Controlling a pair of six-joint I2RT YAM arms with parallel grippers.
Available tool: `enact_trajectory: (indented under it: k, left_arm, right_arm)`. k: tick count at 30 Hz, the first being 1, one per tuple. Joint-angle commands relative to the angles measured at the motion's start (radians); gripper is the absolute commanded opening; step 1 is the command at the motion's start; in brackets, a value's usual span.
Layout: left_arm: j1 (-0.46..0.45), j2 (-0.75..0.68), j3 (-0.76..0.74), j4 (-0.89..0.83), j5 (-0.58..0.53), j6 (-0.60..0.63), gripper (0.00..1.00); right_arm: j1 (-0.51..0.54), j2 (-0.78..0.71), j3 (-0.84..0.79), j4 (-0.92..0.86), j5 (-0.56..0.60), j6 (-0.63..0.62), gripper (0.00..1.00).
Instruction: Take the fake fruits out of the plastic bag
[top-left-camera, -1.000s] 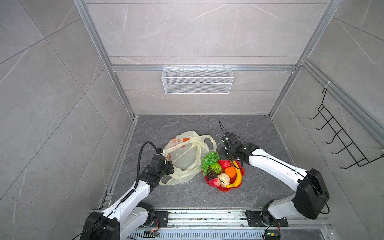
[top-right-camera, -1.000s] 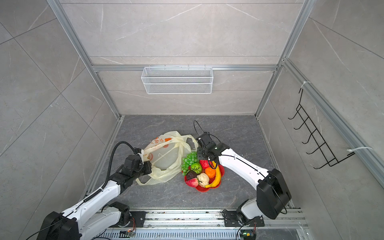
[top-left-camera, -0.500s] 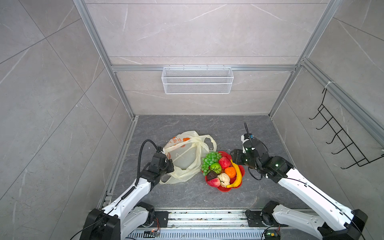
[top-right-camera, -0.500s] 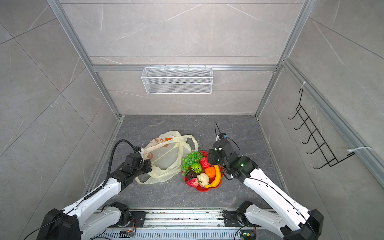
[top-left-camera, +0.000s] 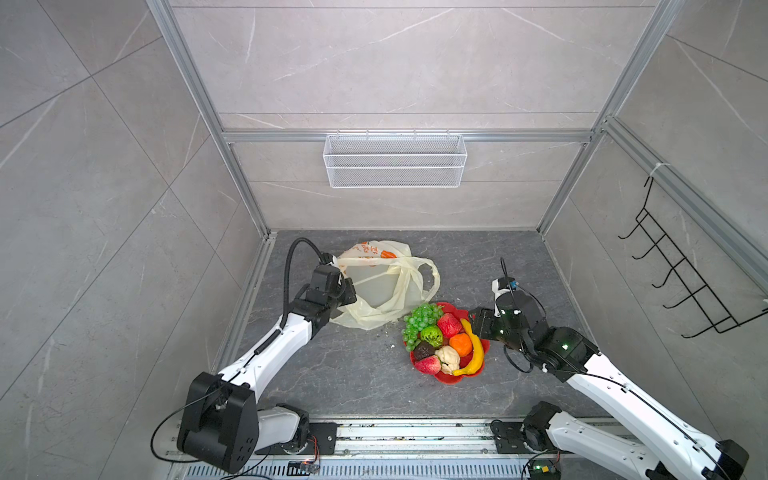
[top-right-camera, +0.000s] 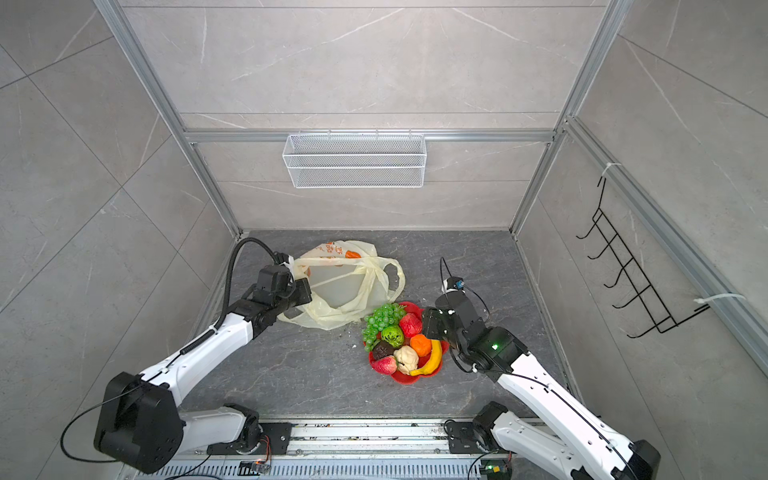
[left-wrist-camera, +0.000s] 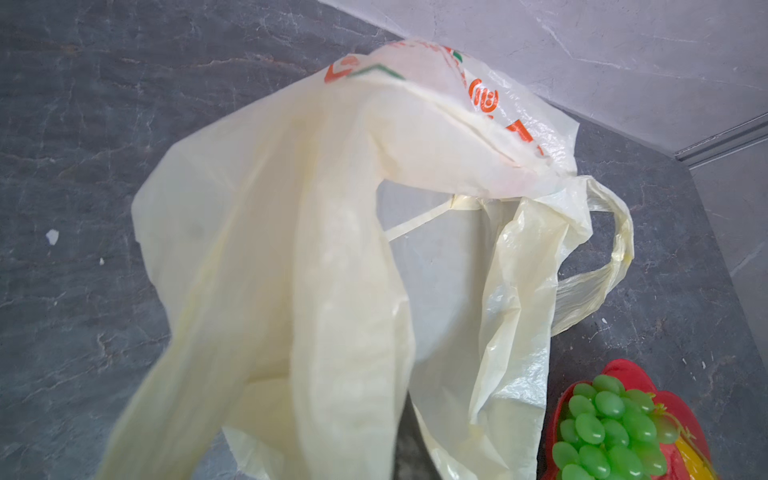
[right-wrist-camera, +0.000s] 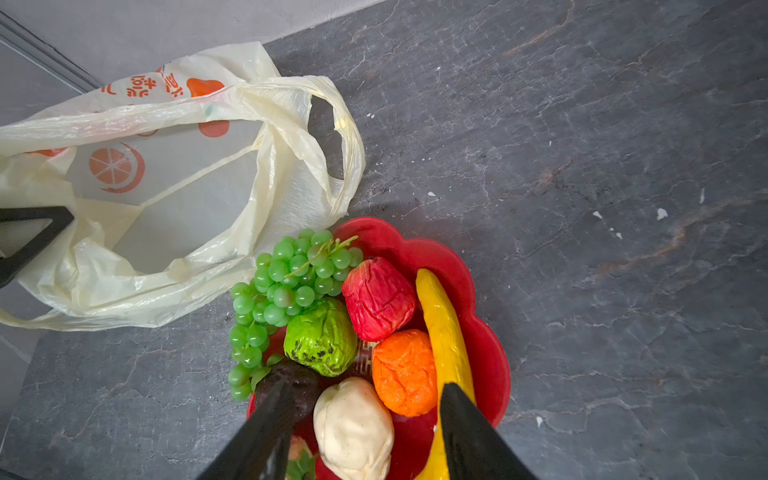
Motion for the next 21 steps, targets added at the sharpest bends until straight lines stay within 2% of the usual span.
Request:
enact_trajectory:
  k: [1, 6, 13, 21]
  left_arm:
    - [0.000, 0.063, 0.102, 0.015, 0.002, 0.040, 0.00]
    - [0.000, 0.192, 0.256, 0.020, 0.045, 0.054, 0.00]
    - [0.000, 0.385, 0.533, -0.022, 0.194, 0.099, 0.00]
    - [-0.003, 0.534, 0.745, -0.044, 0.318, 0.052, 0.00]
  right_arm:
    - [0.000, -0.048, -0.028, -0.010, 0.038, -0.006, 0.60]
    - [0.000, -0.084, -0.054, -0.016, 0.041, -0.007, 0.60]
    - [0.000, -0.112, -0.067, -0.048, 0.061, -0.016, 0.60]
    - [0.000, -0.140, -0.083, -0.067, 0.078, -0.015, 0.61]
